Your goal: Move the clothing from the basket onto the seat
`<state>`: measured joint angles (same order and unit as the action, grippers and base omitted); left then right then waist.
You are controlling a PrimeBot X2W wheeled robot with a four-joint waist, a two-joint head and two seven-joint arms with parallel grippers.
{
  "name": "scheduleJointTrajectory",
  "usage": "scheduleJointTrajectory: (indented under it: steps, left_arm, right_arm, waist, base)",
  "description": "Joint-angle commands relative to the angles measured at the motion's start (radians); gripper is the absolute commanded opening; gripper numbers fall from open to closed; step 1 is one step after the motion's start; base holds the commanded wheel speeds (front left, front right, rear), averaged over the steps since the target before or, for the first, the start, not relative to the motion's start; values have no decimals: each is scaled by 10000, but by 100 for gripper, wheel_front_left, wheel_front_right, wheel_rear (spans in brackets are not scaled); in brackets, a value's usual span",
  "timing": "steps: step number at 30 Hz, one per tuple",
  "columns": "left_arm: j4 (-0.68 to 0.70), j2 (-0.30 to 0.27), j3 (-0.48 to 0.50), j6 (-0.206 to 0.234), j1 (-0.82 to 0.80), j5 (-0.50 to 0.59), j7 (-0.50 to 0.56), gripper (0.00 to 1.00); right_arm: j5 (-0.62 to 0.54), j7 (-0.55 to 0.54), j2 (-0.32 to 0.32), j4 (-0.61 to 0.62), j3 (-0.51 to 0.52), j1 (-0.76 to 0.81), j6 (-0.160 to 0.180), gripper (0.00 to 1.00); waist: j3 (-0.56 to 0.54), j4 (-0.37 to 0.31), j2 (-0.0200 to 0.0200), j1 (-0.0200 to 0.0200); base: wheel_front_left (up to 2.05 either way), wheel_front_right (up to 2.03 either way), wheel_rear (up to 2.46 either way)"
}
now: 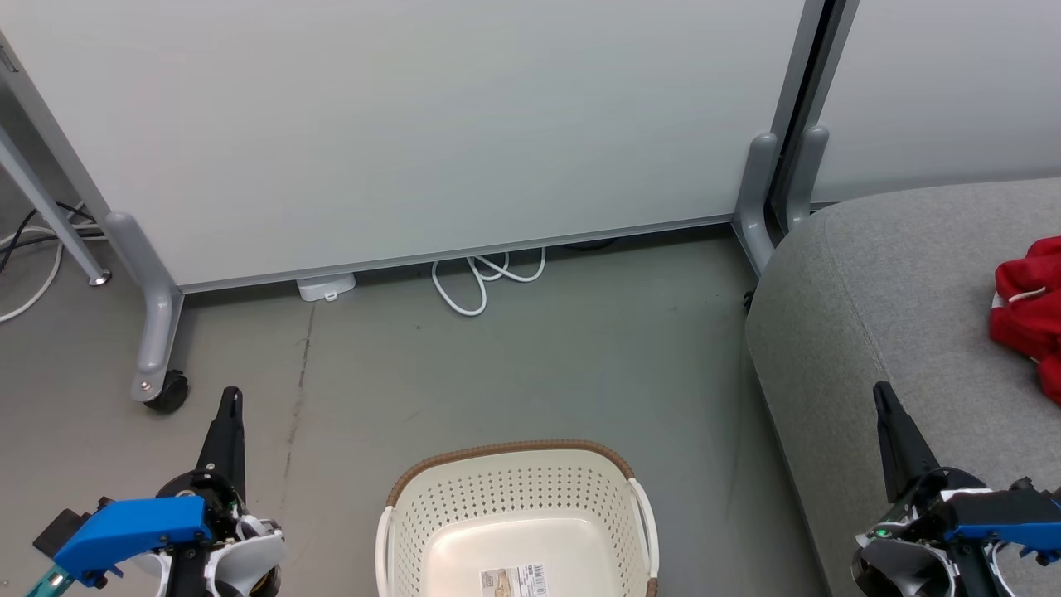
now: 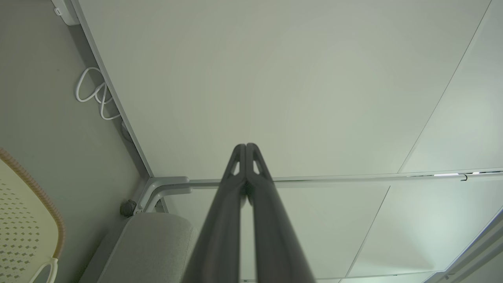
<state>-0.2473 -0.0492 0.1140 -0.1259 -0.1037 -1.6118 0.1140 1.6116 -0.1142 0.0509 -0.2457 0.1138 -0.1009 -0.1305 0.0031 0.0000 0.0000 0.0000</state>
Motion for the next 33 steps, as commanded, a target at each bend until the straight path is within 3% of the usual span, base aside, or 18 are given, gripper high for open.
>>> scheduleJointTrajectory:
  steps: [1, 33]
  left_arm:
    - [41, -19, 17, -94, -98, -24, 36, 0]
    - [43, -19, 16, -94, -98, -25, 35, 0]
  right_arm:
    - [27, -34, -14, 23, 13, -141, -4, 0]
    - [27, -33, -14, 23, 12, -141, -4, 0]
  waist:
    - [0, 0, 0, 0]
    - [0, 0, 0, 0]
  base:
    - [0, 0, 0]
    - [0, 0, 0]
